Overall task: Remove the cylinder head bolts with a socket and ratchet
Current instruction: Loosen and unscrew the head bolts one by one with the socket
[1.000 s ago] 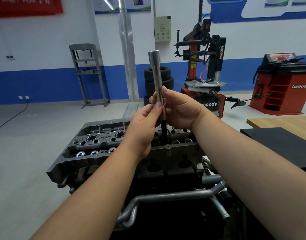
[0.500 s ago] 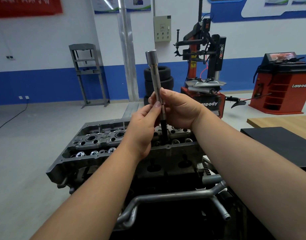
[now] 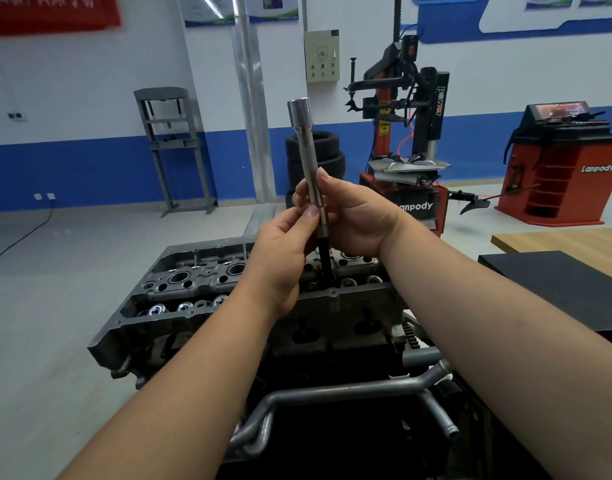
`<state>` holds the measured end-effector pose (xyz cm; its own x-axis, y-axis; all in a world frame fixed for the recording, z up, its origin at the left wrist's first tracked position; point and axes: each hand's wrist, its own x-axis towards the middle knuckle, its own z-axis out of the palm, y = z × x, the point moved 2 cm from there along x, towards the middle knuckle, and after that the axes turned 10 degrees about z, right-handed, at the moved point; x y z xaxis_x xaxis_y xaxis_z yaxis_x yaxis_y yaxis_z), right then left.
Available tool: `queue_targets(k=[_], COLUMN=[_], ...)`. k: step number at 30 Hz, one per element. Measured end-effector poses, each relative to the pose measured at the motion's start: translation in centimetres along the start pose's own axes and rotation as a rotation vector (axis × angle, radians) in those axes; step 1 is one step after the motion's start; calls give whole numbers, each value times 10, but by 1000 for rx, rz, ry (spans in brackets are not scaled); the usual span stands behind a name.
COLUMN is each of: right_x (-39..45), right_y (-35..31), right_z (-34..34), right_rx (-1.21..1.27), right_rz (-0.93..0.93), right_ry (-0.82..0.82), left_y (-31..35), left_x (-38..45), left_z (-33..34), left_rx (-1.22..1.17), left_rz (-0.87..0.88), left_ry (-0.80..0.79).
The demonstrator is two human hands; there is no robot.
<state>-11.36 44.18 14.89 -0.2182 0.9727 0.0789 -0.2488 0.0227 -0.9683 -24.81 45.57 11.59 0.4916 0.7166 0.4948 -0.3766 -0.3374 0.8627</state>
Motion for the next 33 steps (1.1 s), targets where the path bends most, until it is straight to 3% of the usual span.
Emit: queue_targets(k=[7,15,21,28,33], right_x=[2,0,0,-3,-2], right_y=[-1,0,-2,-1,-2], right_z=[6,2,8,4,8], right_rx=[40,2,16,12,17], right_rz=[4,-2,16,9,5], right_ry=[-134,36,-77,35,-43], left_y=[1,0,-3,-2,0], left_x=[0,1,4,3,2], left_z=[2,0,1,-2,1], left_rx=[-10,5,-22,-20,-16], left_rz=[22,-11,29,-15,15], left_ry=[47,-18,35,6,34])
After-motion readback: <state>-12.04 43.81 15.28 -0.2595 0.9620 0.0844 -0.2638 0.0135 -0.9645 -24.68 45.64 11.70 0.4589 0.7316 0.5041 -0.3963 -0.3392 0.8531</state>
